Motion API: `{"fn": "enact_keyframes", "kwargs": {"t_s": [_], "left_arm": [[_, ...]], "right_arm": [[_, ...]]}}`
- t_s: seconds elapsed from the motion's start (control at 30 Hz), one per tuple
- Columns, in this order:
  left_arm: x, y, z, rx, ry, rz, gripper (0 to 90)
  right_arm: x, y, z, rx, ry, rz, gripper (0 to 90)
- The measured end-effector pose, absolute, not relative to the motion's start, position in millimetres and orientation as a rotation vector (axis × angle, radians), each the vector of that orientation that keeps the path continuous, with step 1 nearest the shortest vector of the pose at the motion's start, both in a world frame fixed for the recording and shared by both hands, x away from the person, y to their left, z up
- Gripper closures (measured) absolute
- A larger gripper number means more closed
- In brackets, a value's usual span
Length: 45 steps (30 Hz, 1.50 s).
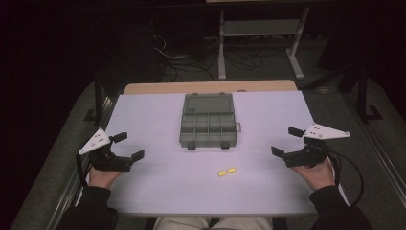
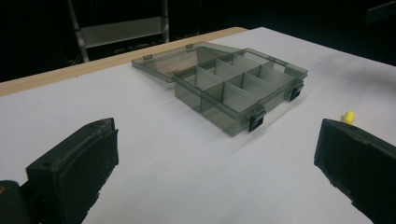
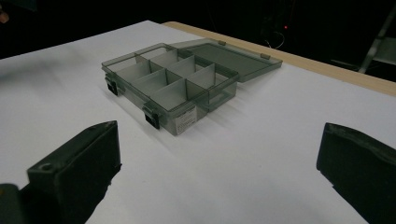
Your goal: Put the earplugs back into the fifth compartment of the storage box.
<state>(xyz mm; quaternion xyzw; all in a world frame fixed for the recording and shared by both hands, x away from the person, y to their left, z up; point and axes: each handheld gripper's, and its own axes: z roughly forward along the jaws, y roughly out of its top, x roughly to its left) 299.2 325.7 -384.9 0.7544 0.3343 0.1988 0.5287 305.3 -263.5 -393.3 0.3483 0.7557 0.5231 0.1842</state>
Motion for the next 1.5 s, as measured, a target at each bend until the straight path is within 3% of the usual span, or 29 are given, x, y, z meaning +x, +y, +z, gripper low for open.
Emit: {"fn": "enact_keyframes", "kwargs": {"t_s": [1.1, 1.5], "left_arm": [[298, 309, -364, 1.953, 0.699, 0.472, 0.0], [304, 278, -350, 2.015, 0.603, 0.42, 0.0]], "right_arm": [[303, -263, -393, 0.981, 2.134, 1.484, 0.0], [303, -261, -394, 0.98, 2.148, 1.48, 0.0]]}}
